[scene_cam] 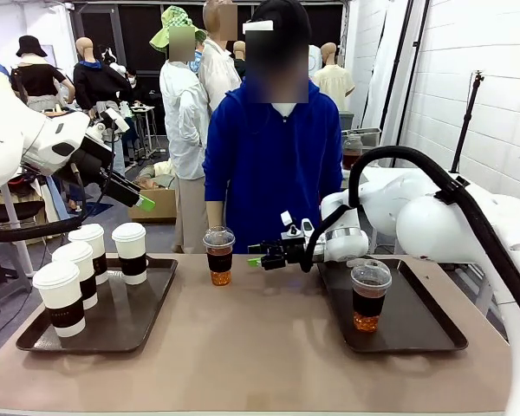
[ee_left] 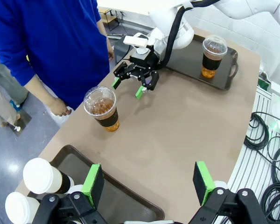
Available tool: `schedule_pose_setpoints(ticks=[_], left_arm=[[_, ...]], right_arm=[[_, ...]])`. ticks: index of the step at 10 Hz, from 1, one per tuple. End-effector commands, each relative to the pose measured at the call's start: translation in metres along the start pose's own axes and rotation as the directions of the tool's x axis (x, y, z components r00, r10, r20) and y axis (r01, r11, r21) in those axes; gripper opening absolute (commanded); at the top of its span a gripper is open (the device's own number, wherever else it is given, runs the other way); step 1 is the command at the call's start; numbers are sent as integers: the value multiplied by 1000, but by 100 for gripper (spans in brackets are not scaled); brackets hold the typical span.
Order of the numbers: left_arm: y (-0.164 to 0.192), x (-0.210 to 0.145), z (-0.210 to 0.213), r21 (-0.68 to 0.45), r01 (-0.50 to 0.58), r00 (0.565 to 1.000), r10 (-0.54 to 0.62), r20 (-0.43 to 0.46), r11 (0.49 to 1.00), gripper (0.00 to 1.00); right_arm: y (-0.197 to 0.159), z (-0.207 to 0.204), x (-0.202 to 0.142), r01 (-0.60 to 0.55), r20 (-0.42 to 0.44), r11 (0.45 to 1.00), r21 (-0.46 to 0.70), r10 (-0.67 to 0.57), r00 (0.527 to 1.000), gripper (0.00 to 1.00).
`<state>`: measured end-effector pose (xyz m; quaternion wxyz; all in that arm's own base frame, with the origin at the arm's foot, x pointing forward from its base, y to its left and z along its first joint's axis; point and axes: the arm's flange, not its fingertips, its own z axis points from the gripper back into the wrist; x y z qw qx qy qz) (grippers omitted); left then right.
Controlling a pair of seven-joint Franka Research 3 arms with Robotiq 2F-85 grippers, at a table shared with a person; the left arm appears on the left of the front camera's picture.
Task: Distribute the coffee onto the tray.
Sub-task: Pick up another iced Americano from the middle of the table and place it on the right Handle tray.
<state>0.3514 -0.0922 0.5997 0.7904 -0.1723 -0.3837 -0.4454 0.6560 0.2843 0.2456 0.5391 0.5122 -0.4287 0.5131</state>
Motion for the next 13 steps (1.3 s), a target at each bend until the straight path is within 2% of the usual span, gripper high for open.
schedule_pose_setpoints(ticks=[1, 8, 13], left_arm=[[1, -2, 0, -9, -2, 1000, 2, 2, 1000, 100], [1, -2, 0, -9, -2, 1000, 2, 2, 1000, 100], [1, -2, 0, -9, -2, 1000, 2, 2, 1000, 100]], right_arm=[[-17, -16, 0, 30, -8, 999, -18, -30, 1000, 100], [-21, -52, -5, 35, -9, 999, 16, -35, 999, 100], [-26, -63, -7, 44, -14, 999, 24, -44, 999, 100]])
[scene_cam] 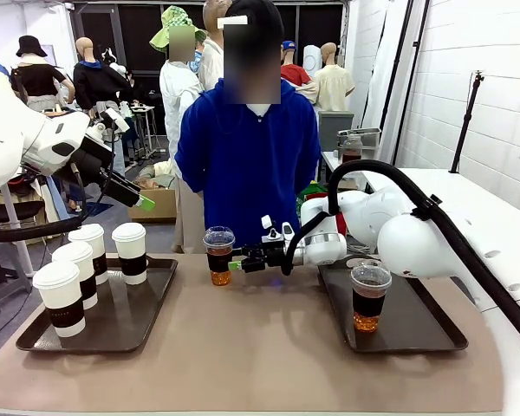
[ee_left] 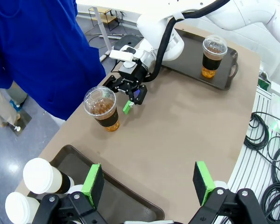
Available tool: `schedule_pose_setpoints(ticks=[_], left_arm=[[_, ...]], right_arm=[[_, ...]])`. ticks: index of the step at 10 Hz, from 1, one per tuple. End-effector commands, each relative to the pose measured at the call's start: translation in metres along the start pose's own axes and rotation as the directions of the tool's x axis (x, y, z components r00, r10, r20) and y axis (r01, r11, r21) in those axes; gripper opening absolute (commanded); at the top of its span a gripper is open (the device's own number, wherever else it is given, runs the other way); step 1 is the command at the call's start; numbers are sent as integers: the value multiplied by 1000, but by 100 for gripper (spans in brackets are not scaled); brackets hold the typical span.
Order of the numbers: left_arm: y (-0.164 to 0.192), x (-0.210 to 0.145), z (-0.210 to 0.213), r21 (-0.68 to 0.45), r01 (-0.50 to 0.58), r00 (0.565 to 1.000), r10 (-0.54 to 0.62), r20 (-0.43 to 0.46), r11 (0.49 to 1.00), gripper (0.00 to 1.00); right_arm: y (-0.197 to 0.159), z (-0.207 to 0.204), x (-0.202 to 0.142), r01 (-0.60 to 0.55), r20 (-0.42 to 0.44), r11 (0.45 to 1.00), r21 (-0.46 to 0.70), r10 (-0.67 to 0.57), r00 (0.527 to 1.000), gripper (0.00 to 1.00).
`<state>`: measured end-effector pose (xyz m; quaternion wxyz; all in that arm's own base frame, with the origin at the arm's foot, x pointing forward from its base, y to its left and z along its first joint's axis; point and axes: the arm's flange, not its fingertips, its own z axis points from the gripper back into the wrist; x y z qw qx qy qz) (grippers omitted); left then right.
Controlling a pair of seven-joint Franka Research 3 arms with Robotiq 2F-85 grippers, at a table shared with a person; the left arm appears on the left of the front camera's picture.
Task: Distribute the coffee onto the tray.
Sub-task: Pick up another iced Americano from the middle of the table and place it on the right Handle tray.
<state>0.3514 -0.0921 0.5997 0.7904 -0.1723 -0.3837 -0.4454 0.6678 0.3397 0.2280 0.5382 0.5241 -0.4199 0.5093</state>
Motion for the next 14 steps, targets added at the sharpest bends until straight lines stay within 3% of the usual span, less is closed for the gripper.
schedule_pose_setpoints(ticks=[1, 14], left_arm=[[1, -2, 0, -9, -2, 1000, 2, 2, 1000, 100], [1, -2, 0, -9, -2, 1000, 2, 2, 1000, 100]], right_arm=[[-10, -8, 3, 24, -21, 1000, 9, -24, 999, 100], [-14, -55, 9, 24, -22, 998, 59, -23, 1000, 100]])
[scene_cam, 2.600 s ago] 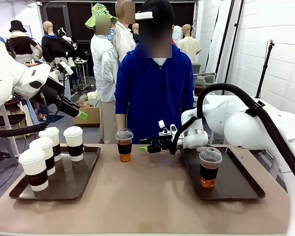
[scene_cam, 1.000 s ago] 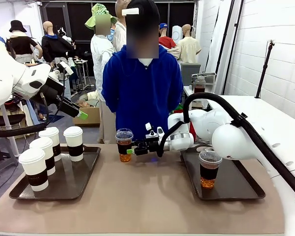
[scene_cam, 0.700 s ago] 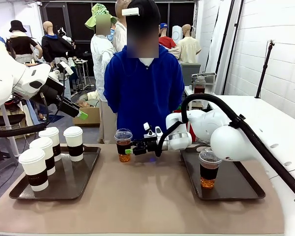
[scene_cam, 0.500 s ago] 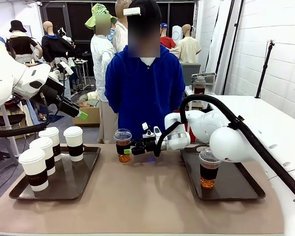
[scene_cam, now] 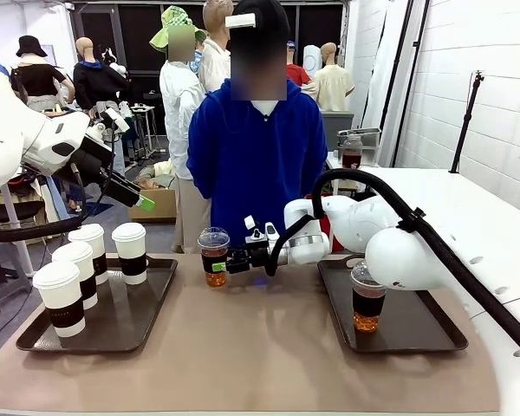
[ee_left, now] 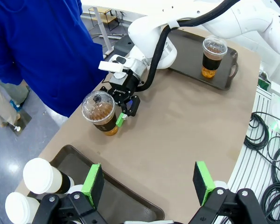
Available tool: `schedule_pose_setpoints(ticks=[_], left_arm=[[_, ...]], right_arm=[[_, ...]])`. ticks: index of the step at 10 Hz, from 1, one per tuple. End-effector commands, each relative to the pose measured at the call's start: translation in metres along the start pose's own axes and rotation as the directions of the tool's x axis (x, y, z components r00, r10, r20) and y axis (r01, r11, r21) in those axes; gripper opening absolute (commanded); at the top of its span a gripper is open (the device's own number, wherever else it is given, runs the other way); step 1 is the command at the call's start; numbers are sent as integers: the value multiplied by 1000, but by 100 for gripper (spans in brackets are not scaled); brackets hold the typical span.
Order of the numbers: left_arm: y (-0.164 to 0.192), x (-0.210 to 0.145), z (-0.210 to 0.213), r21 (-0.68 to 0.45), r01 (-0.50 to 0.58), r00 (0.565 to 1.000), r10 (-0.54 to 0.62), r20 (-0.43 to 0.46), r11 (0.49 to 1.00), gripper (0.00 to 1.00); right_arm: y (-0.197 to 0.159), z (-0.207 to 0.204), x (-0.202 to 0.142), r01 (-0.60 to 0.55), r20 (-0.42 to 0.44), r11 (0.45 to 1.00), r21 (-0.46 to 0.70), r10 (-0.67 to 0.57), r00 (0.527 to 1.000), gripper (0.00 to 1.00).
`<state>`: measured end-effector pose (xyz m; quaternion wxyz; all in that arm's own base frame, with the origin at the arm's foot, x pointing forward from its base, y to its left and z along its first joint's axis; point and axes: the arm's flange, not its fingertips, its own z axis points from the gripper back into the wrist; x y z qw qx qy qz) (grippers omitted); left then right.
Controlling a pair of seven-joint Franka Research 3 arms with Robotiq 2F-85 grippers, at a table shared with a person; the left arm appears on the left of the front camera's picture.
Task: Distribute the coffee onto the tray.
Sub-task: Pick up another iced Americano from the middle of the table and place it on the right Handle tray.
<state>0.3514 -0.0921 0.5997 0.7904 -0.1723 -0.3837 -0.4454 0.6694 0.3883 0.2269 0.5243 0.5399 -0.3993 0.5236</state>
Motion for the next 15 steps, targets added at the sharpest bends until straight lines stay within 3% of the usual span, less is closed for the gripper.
schedule_pose_setpoints(ticks=[1, 3, 8, 11, 15], left_arm=[[1, -2, 0, -9, -2, 1000, 2, 2, 1000, 100], [1, -2, 0, -9, -2, 1000, 2, 2, 1000, 100], [1, -2, 0, -9, -2, 1000, 2, 2, 1000, 100], [1, -2, 0, -9, -2, 1000, 2, 2, 1000, 100], [1, -2, 0, -9, -2, 1000, 2, 2, 1000, 100]], right_arm=[[-10, -8, 5, 35, -20, 999, -16, -35, 999, 97], [-10, -10, 5, 24, -2, 1000, -13, -24, 1000, 63], [-4, -4, 18, 9, 10, 1000, 1, -10, 1000, 63], [3, 11, 52, -11, 33, 999, 34, 10, 999, 63], [9, 90, 113, -10, 59, 997, 71, 6, 998, 63]])
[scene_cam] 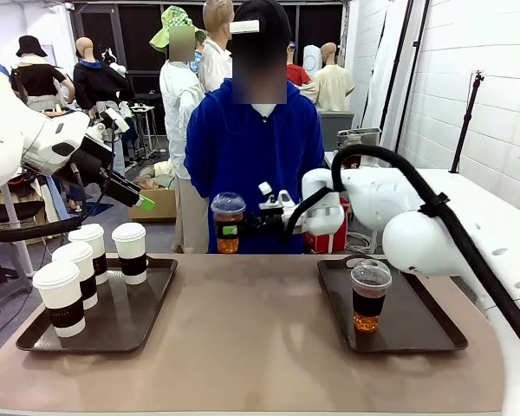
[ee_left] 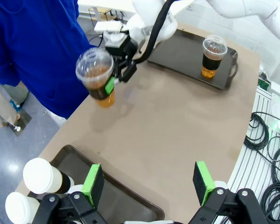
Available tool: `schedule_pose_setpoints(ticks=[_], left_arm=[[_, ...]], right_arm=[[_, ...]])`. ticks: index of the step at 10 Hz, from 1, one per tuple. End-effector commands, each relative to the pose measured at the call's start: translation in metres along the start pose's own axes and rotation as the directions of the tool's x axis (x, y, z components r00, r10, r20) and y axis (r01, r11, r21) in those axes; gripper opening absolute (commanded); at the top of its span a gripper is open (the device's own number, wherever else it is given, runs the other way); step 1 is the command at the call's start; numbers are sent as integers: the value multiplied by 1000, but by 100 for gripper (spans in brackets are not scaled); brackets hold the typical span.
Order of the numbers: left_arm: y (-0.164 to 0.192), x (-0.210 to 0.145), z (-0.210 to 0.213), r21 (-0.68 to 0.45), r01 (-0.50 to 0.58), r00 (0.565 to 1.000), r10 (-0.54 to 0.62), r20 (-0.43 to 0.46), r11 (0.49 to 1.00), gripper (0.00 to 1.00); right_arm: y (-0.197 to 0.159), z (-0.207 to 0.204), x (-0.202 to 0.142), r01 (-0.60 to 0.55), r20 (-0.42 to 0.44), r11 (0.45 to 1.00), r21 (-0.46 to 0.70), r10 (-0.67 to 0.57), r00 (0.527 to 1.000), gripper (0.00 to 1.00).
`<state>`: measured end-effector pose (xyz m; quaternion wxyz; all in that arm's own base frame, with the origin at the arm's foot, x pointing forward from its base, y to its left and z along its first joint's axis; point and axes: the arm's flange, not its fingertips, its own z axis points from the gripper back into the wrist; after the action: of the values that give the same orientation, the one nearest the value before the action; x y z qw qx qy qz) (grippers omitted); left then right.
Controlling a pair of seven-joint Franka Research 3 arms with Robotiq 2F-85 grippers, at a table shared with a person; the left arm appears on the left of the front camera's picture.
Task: Distribute the coffee onto the tray.
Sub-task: Pick up another iced Americano from the middle of the table and place it on the right Handle tray.
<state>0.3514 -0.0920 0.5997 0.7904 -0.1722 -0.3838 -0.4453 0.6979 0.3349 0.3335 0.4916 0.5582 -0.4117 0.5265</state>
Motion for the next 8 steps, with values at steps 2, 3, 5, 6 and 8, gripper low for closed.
schedule_pose_setpoints(ticks=[2, 3, 5, 6, 8], left_arm=[[1, -2, 0, -9, -2, 1000, 2, 2, 1000, 100], [1, -2, 0, -9, -2, 1000, 2, 2, 1000, 100], [1, -2, 0, -9, -2, 1000, 2, 2, 1000, 100], [1, -2, 0, -9, -2, 1000, 2, 2, 1000, 100], [1, -2, 0, -9, -2, 1000, 2, 2, 1000, 100]], right_arm=[[25, 72, 28, 15, -44, 1000, 17, -14, 999, 63], [29, 97, 29, 20, -57, 1000, 1, -20, 998, 63], [37, 141, 26, 30, -75, 999, -37, -32, 997, 63], [42, 159, 23, 38, -71, 998, -48, -42, 997, 63], [49, 175, 12, 40, -64, 997, -64, -45, 997, 63]])
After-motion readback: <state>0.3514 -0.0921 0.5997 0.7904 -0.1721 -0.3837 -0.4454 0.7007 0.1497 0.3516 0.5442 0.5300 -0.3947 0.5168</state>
